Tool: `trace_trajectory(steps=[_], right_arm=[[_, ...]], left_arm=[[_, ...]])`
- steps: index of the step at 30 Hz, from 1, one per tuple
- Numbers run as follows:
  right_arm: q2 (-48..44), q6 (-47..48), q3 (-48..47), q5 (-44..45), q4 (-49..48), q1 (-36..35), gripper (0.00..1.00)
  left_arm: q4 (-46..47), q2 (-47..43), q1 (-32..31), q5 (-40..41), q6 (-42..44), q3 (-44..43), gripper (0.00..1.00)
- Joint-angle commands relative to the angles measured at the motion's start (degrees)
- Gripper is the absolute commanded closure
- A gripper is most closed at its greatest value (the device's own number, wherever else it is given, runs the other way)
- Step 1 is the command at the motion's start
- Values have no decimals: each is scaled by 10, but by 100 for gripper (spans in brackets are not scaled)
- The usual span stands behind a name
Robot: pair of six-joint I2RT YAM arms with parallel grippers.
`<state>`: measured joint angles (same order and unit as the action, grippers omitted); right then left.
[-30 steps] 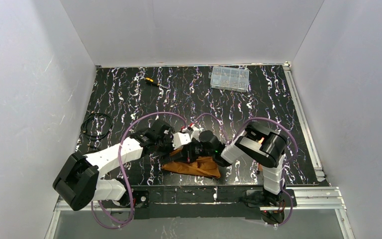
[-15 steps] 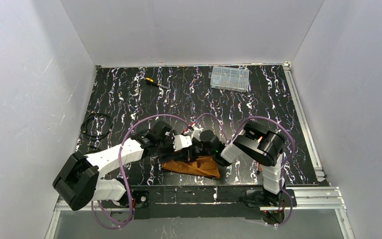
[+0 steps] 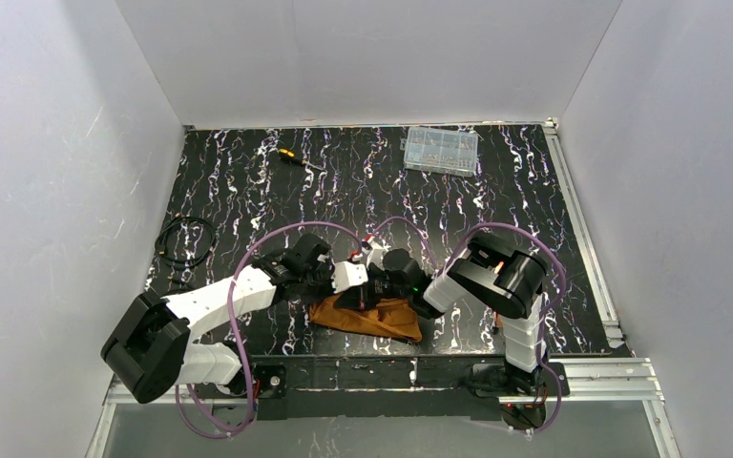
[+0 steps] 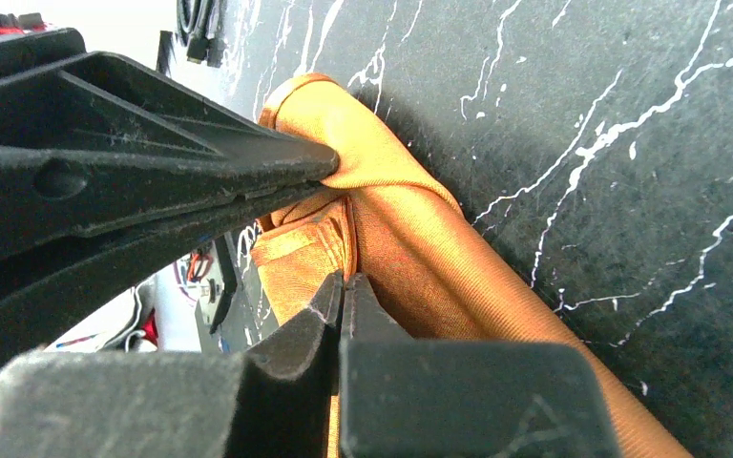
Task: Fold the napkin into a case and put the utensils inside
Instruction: Grasp the top corner of the smaller rectangle folded napkin from the folded napkin.
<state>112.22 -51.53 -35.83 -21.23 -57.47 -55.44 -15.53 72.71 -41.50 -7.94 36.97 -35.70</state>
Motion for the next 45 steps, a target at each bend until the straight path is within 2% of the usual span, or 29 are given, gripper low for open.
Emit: trace_trajectory(steps=[1,5,17,22,30,39,45], right_arm=[[-12,8,-11,23,33,10,99],[-15,7,-27,13,54,15,99],[-29,32,-52,34,100,10,99],[-50,64,-83,41,152,10,99],[-59,58,-82,48,138,4,99],[-9,49,-117,14,119,2,99],[-12,63,-139,3,144,6,99]], left_arm=[[-48,-12,-4,-45,-28,-8,100],[-60,-19,-4,-81,-47,-9,100],[-52,-36,-3,-67,-65,-4,100],[-45,-40,-3,-63,-67,10,100],[-29,-37,-3,-61,-58,21,100],[-20,-36,-2,-54,-45,27,100],[-20,-30,-2,-68,-36,27,100]])
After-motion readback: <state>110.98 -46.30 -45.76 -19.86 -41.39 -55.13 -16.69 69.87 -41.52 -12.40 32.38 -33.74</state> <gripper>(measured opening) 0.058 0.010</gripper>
